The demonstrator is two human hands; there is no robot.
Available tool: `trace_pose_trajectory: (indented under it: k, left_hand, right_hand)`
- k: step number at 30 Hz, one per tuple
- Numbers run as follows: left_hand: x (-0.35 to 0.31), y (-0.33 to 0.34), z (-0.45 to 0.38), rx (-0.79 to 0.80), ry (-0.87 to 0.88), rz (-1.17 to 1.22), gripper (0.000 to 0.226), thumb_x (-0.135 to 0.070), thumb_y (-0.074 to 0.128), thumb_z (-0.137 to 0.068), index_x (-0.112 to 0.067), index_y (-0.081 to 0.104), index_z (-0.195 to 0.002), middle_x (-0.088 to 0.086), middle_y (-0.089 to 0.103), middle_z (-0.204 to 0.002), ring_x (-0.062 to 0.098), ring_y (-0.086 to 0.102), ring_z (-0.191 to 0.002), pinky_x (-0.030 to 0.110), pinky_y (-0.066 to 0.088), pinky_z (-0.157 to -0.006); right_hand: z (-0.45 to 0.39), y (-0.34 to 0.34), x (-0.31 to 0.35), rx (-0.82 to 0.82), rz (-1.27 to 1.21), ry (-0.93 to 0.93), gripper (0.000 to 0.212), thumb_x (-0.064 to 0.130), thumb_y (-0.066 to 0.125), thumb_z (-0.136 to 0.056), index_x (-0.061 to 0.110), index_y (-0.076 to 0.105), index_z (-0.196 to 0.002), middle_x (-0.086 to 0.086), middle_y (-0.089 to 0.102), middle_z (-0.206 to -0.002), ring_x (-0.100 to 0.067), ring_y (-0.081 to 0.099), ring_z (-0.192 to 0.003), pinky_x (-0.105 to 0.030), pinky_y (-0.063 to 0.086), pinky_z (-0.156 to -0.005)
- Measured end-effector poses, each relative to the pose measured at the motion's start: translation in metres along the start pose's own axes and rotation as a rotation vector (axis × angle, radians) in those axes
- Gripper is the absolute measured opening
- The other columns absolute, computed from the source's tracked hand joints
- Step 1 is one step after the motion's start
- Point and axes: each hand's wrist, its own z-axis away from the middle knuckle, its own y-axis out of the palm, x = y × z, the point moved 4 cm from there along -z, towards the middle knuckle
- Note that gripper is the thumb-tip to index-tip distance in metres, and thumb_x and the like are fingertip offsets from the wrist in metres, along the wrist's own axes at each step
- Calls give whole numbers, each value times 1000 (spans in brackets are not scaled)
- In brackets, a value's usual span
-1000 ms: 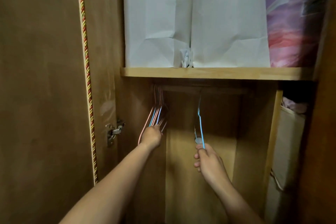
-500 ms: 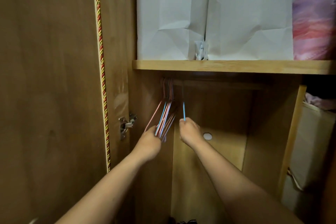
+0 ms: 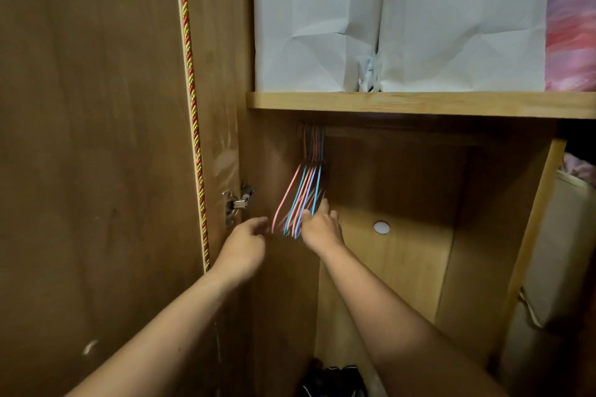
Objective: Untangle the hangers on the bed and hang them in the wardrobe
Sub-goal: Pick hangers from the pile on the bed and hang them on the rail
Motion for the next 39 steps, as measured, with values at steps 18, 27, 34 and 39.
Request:
trace_pose_trajectory:
  k: [18,27,34,39]
  left_hand:
    - [129,-51,375,-632,-512,54,36,2,44,-91,-19,71,-83,-2,73,-77,21,67,-76,35,54,-71]
    - [129,-56,776,-1363,-892,313,30,6,39,-93,-11,63,-89,6,63,-81,19,57,-67,24,37,-55]
    - [113,40,1053,-1839,-1078,529,25,1,39,-95,-10,62,-96,4,62,-77,17,56,-59,24,38,-56]
    - [116,92,1167,-2017,-1183,619,18,-6,46,-97,-9,63,-98,4,59,-75,15,54,-56,22,37,-53]
  right_hand:
    - [320,137,-33,780,-407,-353,28,-1,48,-88,21,65,-83,-1,67,-85,-27,66,-83,-47,57,-80]
    - [677,133,-33,1550,-157,-714,22,3,54,-89,19,67,-84,-5,71,-84,-18,63,-66,-25,49,-58]
    - [949,90,-93,1958,18,-833,28,-4,44,-87,16,63,-80,-6,64,-73,-19,57,-53,-21,45,-44]
    - [1055,85,-167,2088,217,-871,30,-12,38,-90,9,56,-79,-10,54,-71,-16,52,-50,-14,33,-33]
